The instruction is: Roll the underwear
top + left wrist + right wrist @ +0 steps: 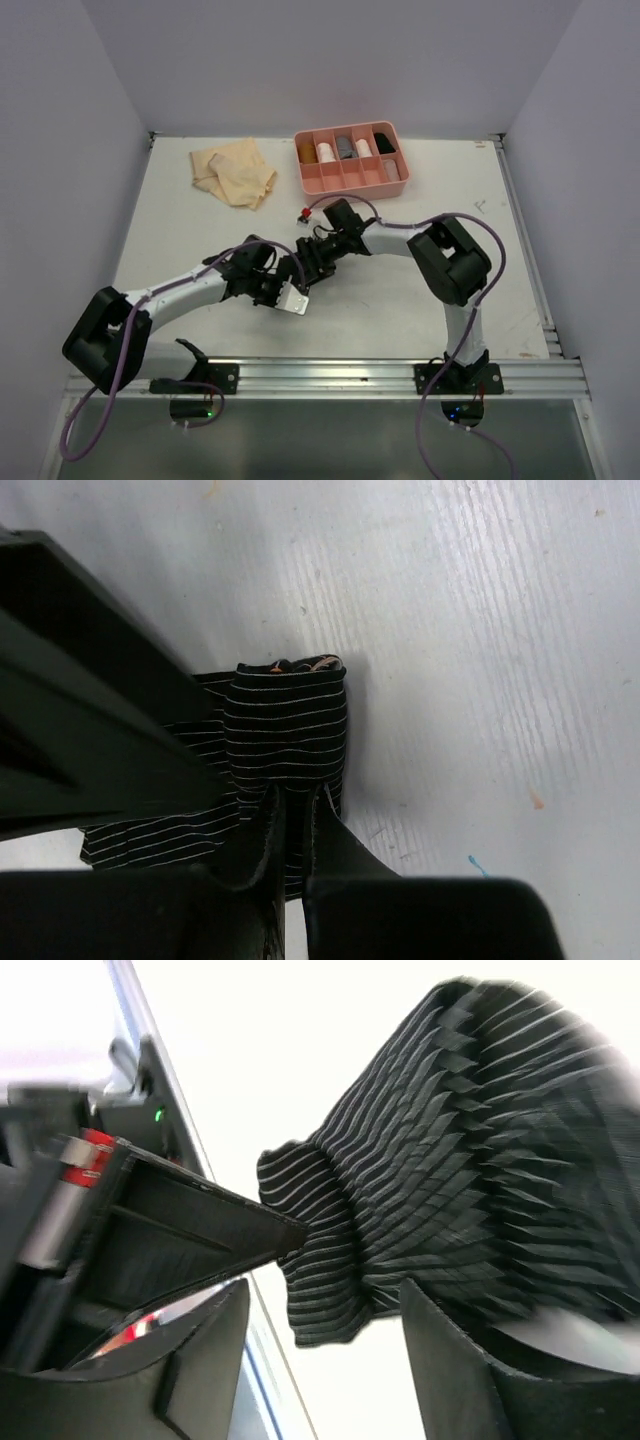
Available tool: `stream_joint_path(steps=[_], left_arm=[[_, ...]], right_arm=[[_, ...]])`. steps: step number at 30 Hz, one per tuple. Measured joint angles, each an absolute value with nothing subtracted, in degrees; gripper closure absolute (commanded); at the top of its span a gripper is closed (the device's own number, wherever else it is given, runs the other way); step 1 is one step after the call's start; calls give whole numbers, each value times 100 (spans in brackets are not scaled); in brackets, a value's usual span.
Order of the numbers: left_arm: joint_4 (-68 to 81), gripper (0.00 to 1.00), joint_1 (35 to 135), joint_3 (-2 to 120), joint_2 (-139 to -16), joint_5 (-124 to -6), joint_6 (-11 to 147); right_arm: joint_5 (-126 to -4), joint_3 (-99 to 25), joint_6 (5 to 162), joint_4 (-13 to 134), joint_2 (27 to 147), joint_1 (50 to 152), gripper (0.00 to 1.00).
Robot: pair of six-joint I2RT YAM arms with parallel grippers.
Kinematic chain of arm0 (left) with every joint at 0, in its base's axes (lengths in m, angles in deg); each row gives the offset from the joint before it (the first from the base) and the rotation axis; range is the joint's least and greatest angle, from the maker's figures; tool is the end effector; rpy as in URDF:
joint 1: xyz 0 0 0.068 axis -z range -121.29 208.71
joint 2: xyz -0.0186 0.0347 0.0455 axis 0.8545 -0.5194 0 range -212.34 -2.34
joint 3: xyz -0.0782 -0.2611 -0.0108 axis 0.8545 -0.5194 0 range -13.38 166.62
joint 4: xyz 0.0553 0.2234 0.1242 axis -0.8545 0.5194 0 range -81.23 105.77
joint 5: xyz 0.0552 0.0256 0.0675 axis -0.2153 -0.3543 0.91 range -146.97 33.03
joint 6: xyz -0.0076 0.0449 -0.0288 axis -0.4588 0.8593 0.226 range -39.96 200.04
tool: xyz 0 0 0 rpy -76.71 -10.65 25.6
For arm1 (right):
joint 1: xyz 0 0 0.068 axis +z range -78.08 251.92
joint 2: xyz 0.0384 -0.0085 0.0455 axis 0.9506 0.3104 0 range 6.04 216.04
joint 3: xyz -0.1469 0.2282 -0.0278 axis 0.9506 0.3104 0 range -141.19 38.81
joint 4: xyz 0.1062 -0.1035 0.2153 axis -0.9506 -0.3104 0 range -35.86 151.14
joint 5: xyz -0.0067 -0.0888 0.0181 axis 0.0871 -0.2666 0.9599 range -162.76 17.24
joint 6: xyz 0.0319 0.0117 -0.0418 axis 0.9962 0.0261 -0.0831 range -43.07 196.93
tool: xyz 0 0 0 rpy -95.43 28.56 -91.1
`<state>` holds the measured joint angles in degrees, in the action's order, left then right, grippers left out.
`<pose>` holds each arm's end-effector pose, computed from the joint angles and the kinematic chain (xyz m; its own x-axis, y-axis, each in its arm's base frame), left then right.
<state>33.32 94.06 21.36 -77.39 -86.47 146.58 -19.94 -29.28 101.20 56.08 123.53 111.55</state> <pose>0.1711 -0.1428 0.1608 0.3247 0.7486 -0.5780 0.9457 -0.2462 0.2125 0.2918 0.2784 0.1231 -0.8764 -0.4033 -0.2634 -0.4189 0.3683 0.8300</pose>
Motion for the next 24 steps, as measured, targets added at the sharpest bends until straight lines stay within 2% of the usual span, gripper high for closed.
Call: stream_joint_path(steps=[3, 7, 14, 17, 20, 24], left_arm=[[3520, 100, 9393, 2429, -8077, -8767, 14660], [4163, 100, 9235, 3143, -8783, -9060, 14673], [6567, 100, 8501, 5440, -11083, -10247, 14704], [7647, 100, 8282, 6415, -12066, -10640, 14662], [8501, 98, 8160, 7134, -12794, -10876, 14645], [9122, 96, 8127, 7541, -13299, -10979, 14555]], right_arm=[[-2543, -2991, 9949, 5182, 11942, 10862, 32], [-3420, -3013, 9667, 4609, 11109, 10484, 35], [-4473, -2386, 9040, 4233, 8565, 10548, 46], [-4818, -2309, 8741, 3973, 7905, 10884, 47], [-5234, -2264, 8483, 3785, 7772, 11584, 47], [-5809, -2257, 7997, 3665, 8244, 12548, 38]])
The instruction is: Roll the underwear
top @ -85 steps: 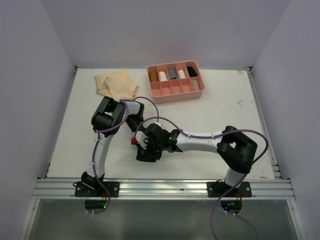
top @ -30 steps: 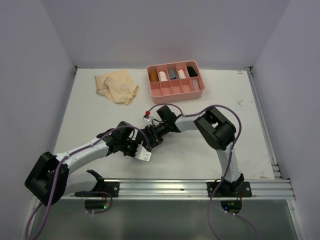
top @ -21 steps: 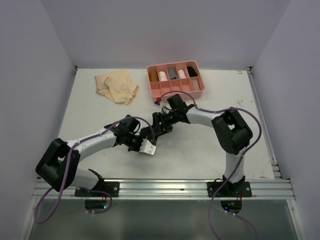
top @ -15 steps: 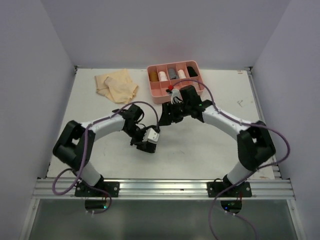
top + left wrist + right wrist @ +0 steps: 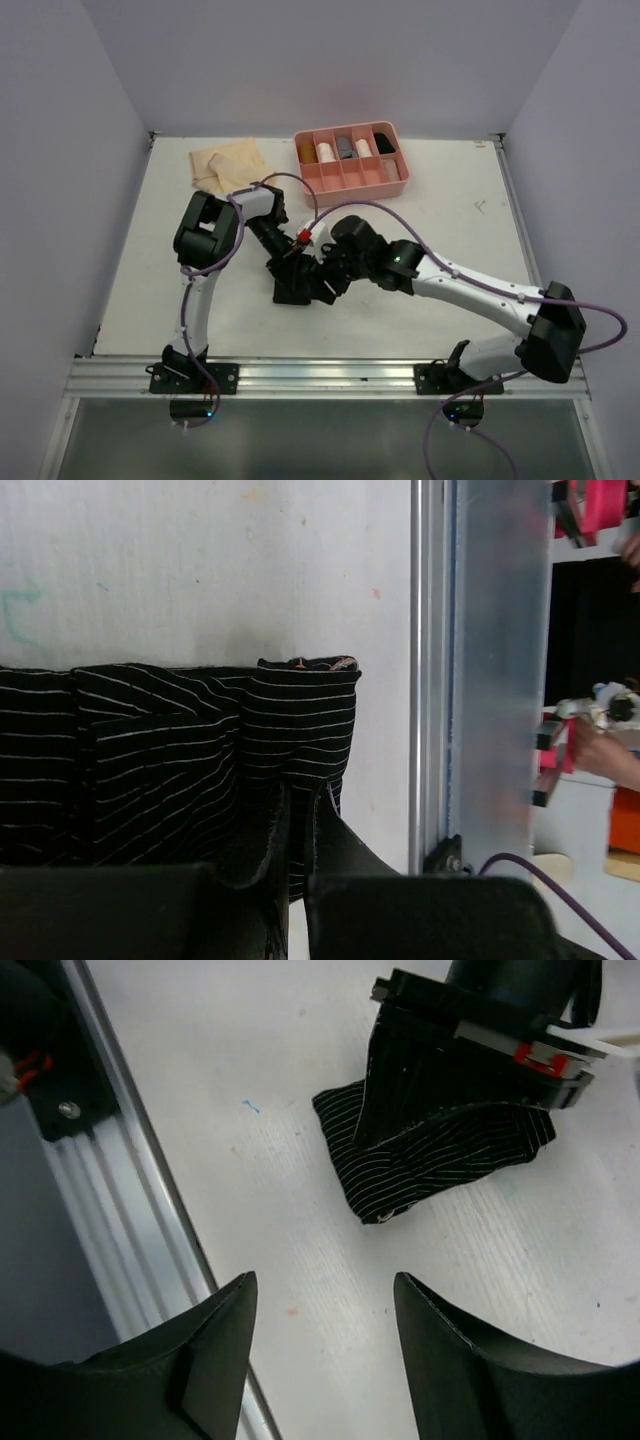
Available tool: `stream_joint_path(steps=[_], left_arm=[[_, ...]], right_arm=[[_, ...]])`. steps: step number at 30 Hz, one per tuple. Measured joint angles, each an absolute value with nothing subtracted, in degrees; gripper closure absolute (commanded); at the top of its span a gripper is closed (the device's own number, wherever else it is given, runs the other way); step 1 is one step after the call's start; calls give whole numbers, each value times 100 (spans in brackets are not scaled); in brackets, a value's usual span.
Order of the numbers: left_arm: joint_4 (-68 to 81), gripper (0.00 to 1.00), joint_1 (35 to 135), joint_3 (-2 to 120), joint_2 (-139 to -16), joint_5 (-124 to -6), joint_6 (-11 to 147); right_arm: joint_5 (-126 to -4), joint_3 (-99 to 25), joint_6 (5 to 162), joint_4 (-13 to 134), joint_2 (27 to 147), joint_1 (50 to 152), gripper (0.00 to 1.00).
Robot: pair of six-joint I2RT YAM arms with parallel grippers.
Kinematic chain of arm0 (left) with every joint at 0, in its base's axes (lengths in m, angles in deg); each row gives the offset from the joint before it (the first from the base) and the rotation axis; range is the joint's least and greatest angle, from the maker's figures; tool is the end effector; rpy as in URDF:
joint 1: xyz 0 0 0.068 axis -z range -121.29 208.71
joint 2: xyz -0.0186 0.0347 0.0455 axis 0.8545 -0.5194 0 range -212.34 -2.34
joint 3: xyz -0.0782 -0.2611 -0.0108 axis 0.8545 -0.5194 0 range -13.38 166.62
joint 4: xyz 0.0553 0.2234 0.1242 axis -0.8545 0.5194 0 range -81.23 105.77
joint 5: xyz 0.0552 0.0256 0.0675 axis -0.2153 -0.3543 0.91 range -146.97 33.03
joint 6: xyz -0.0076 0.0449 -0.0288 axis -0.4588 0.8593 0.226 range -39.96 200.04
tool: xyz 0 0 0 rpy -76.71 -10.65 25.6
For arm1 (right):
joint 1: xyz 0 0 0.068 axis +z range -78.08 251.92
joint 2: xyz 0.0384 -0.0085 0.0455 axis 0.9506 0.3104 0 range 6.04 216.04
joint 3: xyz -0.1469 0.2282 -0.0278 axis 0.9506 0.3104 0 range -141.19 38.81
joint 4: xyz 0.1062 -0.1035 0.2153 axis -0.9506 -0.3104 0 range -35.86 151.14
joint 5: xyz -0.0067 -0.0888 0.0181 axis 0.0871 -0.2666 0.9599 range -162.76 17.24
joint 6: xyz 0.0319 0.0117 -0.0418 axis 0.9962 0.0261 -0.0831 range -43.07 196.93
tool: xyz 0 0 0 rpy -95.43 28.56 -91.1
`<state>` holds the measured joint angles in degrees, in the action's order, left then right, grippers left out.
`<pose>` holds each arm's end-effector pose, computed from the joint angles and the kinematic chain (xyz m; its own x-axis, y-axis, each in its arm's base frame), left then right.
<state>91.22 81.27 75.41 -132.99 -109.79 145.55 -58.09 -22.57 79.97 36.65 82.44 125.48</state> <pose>0.3222 -0.1645 0.1161 -0.4825 0.7961 -0.3654 0.6185 0.0142 -0.7856 0.1672 0.2416 0.2956 -0.4248 -0.4889 -0.7619 -0.8730 0.4439 0.2019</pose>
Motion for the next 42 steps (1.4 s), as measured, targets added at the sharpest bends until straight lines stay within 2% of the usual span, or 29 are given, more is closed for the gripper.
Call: stream_joint_path(steps=[6, 14, 19, 23, 25, 26, 28, 29, 35, 42], left_arm=[[9675, 90, 8129, 7471, -13631, -10994, 14509], [9765, 84, 8134, 7228, -13640, -10881, 14426], [9763, 82, 8134, 7193, -13644, -10878, 14402], [9760, 79, 8134, 7161, -13644, -10878, 14391], [9752, 76, 8134, 7154, -13644, -10878, 14363], [9734, 76, 8134, 7150, -13642, -10878, 14348], [9732, 76, 8132, 7145, -13634, -10859, 14308], [9732, 74, 8129, 7145, -13609, -10835, 14291], [9365, 62, 8049, 7241, -13207, -10721, 14265], [7798, 60, 6844, 7773, -11981, -10972, 13932]], right_arm=[[-6593, -2268, 7090, 3936, 9461, 13293, 33], [-6768, -2277, 6452, 4657, 10185, 13581, 33], [-6659, -2275, 6374, 5018, 10478, 13614, 37], [-6549, -2266, 6365, 5208, 10690, 13632, 45], [-6464, -2266, 6325, 5278, 10838, 13640, 61], [-6403, -2266, 6306, 5302, 10906, 13643, 77], [-6311, -2283, 6258, 5319, 10943, 13647, 90], [-6270, -2301, 6251, 5306, 10941, 13647, 99], [-6112, -2353, 6317, 5278, 10948, 13586, 100], [-5371, -2664, 6972, 5000, 11199, 13372, 100]])
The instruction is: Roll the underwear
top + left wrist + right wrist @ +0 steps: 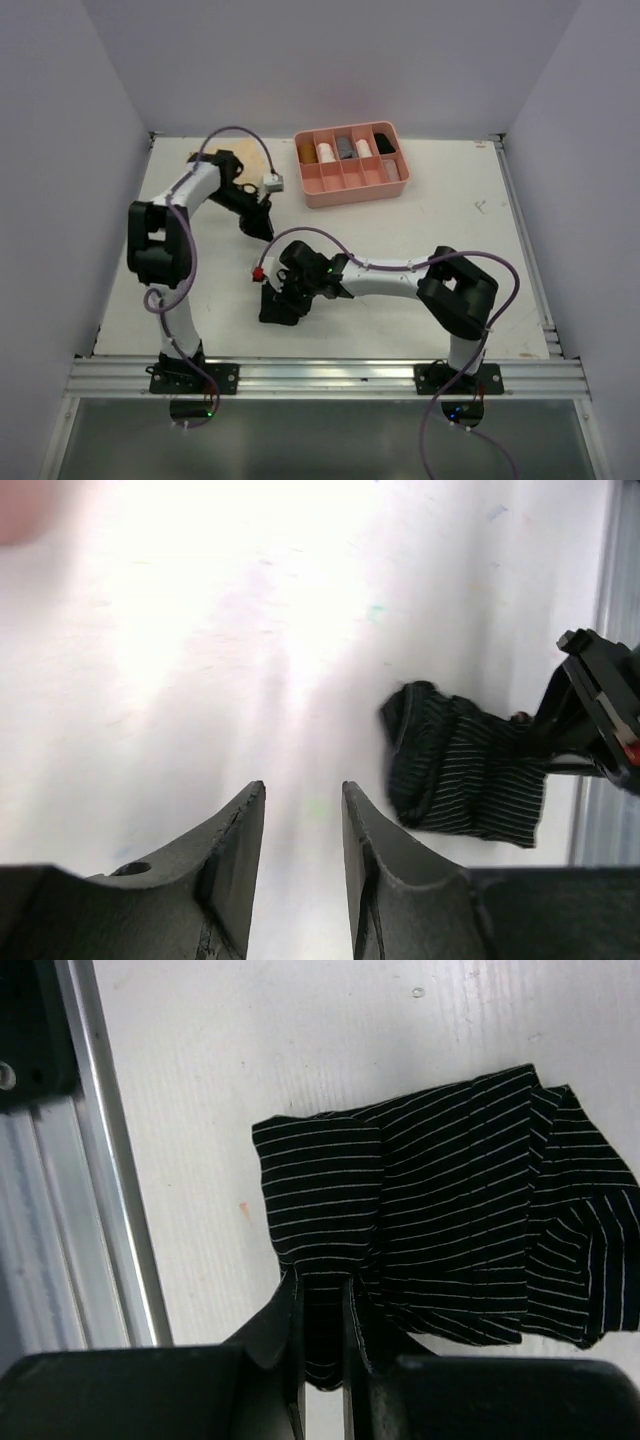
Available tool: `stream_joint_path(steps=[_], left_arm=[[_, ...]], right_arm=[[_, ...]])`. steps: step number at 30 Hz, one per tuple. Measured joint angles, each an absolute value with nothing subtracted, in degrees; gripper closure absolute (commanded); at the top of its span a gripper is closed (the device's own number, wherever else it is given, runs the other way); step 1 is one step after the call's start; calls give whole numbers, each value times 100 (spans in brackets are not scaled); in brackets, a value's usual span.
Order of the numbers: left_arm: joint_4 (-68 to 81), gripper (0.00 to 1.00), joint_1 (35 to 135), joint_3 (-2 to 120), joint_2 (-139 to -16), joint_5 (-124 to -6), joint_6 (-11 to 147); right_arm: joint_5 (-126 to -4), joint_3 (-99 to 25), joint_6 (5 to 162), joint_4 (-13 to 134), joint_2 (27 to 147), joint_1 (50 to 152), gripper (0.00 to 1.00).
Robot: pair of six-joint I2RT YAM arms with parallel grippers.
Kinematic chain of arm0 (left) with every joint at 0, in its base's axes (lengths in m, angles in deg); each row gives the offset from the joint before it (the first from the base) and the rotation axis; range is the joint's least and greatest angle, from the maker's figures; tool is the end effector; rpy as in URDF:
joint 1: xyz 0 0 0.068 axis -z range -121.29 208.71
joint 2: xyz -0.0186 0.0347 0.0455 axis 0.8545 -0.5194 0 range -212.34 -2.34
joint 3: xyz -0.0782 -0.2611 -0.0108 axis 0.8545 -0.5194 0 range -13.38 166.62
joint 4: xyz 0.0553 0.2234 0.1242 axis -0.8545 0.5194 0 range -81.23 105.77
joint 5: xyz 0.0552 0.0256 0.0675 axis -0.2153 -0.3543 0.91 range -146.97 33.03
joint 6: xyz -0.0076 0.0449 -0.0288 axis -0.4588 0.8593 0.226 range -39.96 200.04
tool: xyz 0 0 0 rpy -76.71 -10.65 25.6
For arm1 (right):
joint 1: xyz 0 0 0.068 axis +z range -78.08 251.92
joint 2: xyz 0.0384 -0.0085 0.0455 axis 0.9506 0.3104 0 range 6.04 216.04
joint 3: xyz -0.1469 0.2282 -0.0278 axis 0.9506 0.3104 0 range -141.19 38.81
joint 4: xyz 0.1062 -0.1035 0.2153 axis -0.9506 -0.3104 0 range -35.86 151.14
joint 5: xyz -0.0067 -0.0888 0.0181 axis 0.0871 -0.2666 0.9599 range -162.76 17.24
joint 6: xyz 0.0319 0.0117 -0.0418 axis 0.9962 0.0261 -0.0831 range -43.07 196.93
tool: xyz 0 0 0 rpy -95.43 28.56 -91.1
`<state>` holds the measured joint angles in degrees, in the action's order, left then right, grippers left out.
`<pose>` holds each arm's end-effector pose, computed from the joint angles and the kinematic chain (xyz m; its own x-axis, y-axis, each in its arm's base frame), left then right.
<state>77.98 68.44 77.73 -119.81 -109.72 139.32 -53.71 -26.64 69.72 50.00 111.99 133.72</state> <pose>0.3685 -0.0919 0.1976 -0.4784 0.6101 -0.6316 0.8568 0.1667 -0.4880 0.1715 0.3443 0.1695 -0.2511 -0.7192 -0.6479 -0.9679 0.1792 0.1761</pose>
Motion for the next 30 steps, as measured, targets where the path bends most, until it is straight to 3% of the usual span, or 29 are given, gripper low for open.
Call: stream_joint_path(steps=[3, 7, 13, 21, 30], left_arm=[[7006, 58, 6154, 7392, -10978, -11066, 13694], [6215, 55, 5531, 5989, -9437, -11084, 13587], [6226, 50, 5500, 4256, -7916, -10931, 14630], [6104, 47, 6807, 2643, -6569, -10203, 15561], [4661, 44, 8151, 1773, -6038, -9425, 14990]], right_arm=[[-4713, -2812, 7578, 5000, 11431, 13015, 100], [-3793, -3175, 8404, 4898, 11896, 12535, 100], [-2565, -3680, 9350, 4884, 12666, 12056, 100], [-1173, -3719, 10214, 5461, 13350, 11606, 100], [-934, -3874, 10288, 5367, 13531, 11542, 100]])
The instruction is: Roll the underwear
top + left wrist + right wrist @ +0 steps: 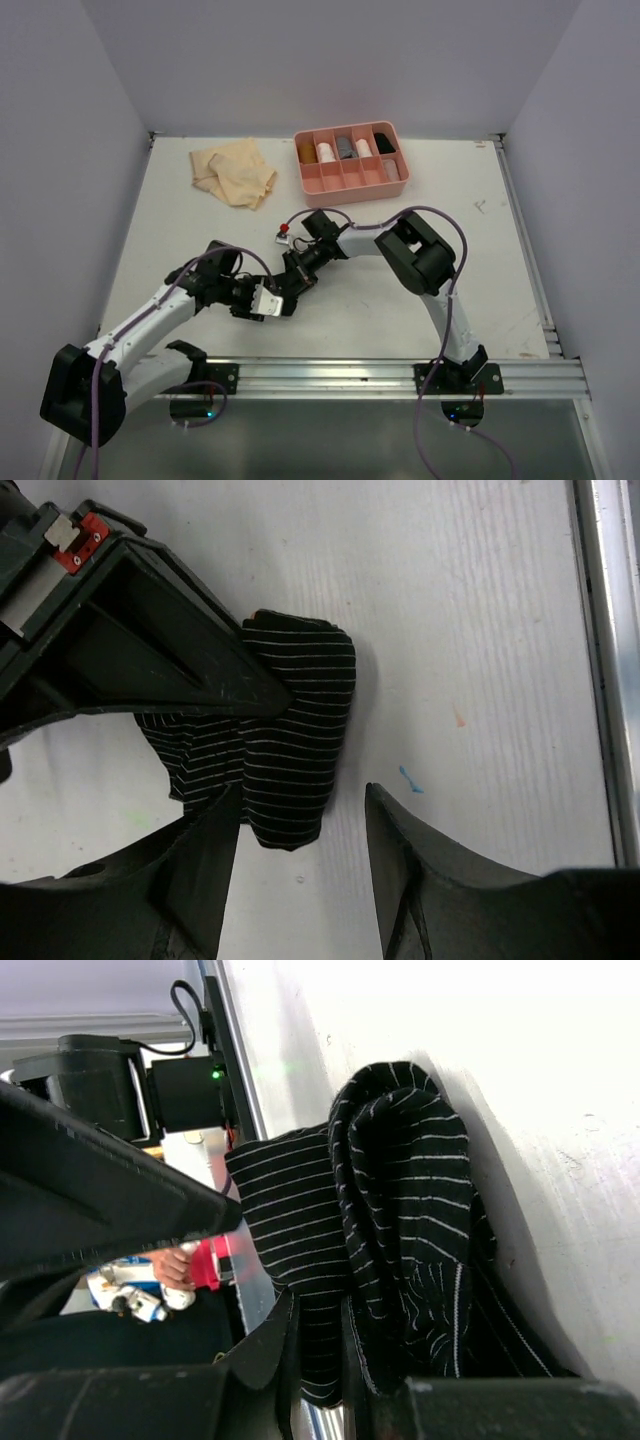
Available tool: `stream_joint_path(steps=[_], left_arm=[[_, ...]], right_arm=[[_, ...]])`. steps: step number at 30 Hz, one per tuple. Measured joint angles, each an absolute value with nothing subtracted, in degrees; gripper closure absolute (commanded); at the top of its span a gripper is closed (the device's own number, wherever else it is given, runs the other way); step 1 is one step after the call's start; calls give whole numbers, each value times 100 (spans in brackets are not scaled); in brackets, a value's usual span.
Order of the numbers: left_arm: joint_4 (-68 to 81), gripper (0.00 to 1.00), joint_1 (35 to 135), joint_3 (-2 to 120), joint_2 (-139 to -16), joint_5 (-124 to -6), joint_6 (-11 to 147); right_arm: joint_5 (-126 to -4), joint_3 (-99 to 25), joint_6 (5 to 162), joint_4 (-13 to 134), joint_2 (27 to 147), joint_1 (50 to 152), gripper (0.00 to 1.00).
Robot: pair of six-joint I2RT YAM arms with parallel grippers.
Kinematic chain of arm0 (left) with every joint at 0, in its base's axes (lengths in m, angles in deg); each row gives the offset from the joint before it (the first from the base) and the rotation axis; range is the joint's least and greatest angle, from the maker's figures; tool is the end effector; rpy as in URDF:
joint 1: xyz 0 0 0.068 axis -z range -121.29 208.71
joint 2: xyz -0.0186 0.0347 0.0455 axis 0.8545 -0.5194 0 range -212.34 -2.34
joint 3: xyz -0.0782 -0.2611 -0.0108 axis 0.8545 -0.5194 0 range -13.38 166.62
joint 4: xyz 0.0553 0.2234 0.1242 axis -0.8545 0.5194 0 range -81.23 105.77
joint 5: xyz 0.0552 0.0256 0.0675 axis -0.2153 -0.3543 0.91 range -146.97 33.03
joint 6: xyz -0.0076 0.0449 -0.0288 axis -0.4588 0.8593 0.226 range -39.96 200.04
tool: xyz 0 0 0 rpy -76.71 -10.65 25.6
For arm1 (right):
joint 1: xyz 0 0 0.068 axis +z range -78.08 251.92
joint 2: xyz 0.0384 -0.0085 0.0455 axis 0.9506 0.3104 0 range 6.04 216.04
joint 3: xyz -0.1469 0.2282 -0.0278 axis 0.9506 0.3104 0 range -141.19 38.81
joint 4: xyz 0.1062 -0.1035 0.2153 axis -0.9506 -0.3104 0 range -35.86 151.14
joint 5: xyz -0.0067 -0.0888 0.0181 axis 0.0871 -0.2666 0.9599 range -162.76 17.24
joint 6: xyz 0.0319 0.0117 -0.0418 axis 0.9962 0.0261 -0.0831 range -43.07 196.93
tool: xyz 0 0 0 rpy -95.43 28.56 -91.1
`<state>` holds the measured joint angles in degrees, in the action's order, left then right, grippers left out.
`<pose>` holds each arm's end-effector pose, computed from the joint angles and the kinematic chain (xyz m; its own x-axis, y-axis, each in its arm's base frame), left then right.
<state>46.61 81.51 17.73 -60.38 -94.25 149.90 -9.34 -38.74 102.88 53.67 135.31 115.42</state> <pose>0.1479 -0.0855 0.1875 0.2261 0.7154 -0.6611 0.9710 -0.1111 0.2117 0.2915 0.3204 0.0856 -0.8403 -0.5276 -0.1244 -0.3030 0.2670 0.9148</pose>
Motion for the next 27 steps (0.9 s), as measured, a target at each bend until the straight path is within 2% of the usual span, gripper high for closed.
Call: stream_joint_path(steps=[5, 7, 9, 10, 11, 12, 15, 16, 17, 19, 22, 27], left_arm=[[4043, 44, 8617, 1605, -6185, -9080, 14901], [3809, 47, 8803, 1530, -6394, -8907, 14837], [3595, 61, 8936, 1480, -6609, -8749, 14818], [3459, 69, 8978, 1480, -6698, -8669, 14815], [3385, 77, 9006, 1493, -6790, -8623, 14824], [3363, 91, 9032, 1511, -6856, -8594, 14828], [3409, 100, 9076, 1620, -7002, -8542, 14831], [3433, 100, 9080, 1677, -7079, -8540, 14839], [3474, 100, 9078, 1749, -7166, -8540, 14846], [3603, 100, 9089, 1948, -7415, -8553, 14868], [3741, 100, 9093, 2304, -7879, -8645, 14881], [4285, 100, 9047, 2990, -8585, -8861, 14861]], right_arm=[[-845, -3960, 10343, 5284, 13619, 11525, 100], [-849, -3960, 10362, 5282, 13619, 11525, 100], [-856, -3960, 10393, 5278, 13619, 11525, 98], [-864, -3960, 10402, 5274, 13619, 11525, 90], [-875, -3962, 10410, 5260, 13619, 11520, 86], [-893, -3964, 10421, 5232, 13619, 11507, 80], [-930, -3966, 10476, 5127, 13603, 11453, 70], [-989, -3966, 10494, 5070, 13584, 11422, 64], [-1079, -3968, 10500, 4987, 13546, 11394, 62], [-1306, -3968, 10509, 4797, 13420, 11350, 46], [-1852, -3951, 10476, 4478, 13031, 11265, 42], [-3343, -3776, 10275, 4113, 11916, 10771, 41]])
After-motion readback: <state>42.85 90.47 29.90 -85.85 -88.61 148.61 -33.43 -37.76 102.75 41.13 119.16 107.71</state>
